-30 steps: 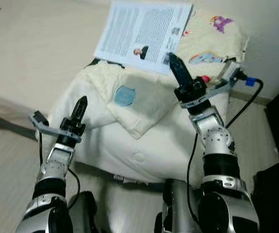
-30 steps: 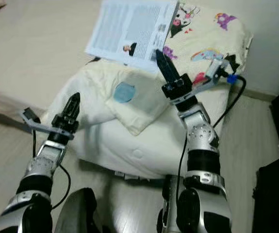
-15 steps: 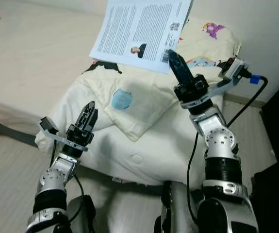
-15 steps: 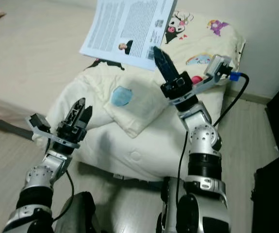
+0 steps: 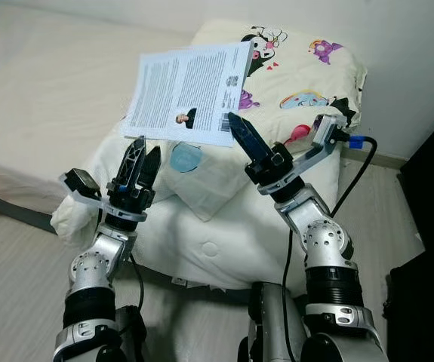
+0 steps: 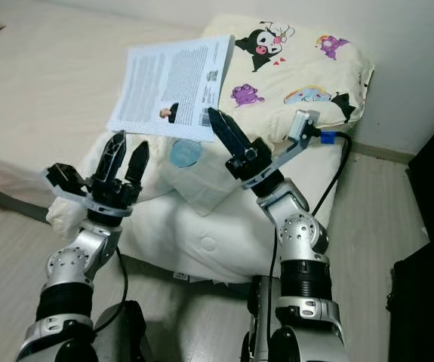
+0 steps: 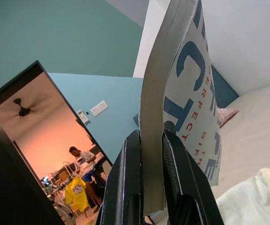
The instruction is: Clean up the room
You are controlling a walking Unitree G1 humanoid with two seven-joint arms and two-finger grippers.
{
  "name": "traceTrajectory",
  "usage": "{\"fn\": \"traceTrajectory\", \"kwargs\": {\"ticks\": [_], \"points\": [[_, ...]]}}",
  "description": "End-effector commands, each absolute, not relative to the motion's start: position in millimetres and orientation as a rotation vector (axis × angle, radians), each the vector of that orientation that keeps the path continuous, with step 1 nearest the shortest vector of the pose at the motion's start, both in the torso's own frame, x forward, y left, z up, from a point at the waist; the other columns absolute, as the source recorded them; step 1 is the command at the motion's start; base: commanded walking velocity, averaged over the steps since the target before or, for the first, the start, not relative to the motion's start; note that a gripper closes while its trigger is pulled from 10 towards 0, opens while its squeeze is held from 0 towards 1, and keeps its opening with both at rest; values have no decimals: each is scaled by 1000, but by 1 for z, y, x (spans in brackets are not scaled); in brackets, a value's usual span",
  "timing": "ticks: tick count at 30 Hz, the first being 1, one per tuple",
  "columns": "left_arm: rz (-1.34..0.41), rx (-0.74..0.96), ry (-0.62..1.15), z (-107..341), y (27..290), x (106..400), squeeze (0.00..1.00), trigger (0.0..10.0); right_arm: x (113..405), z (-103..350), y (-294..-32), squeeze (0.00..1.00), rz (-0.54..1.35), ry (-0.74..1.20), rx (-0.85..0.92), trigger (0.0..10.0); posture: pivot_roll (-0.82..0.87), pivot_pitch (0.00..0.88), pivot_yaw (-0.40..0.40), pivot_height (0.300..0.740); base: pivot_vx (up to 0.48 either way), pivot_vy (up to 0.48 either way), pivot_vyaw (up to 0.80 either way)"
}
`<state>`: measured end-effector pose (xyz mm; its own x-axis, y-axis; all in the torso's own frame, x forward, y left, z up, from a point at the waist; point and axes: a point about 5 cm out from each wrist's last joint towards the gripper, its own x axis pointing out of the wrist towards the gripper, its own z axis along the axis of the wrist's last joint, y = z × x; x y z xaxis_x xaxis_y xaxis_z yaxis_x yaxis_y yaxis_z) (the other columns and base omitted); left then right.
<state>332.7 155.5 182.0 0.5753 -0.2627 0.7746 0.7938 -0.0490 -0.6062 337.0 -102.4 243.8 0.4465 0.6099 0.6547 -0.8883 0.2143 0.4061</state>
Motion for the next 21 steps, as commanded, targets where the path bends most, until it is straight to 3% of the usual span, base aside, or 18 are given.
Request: {"fn": "traceTrajectory", "kwargs": {"ticks": [1, 14, 15, 16, 21], "points": [[-909, -1373, -546, 188, 159, 331, 0, 10000, 332, 248, -97, 0, 1110, -406, 827, 0, -99, 170, -25, 535, 0, 0, 0], [-618, -1262, -572, 193, 173, 346, 0, 10000, 328, 244, -93, 0, 1124, -376, 817, 0, -102, 171, -32, 535, 0, 0, 0], [-610, -1263, -573, 193, 173, 347, 0, 9216, 328, 244, -93, 0, 1124, -374, 816, 0, -102, 171, -32, 535, 0, 0, 0], [-606, -1258, -578, 194, 174, 347, 0, 0, 328, 244, -93, 0, 1124, -373, 816, 0, -102, 171, -32, 535, 0, 0, 0], [-623, -1259, -602, 199, 174, 346, 0, 0, 327, 245, -92, 0, 1125, -373, 814, 0, -104, 172, -34, 535, 0, 0, 0]]}}
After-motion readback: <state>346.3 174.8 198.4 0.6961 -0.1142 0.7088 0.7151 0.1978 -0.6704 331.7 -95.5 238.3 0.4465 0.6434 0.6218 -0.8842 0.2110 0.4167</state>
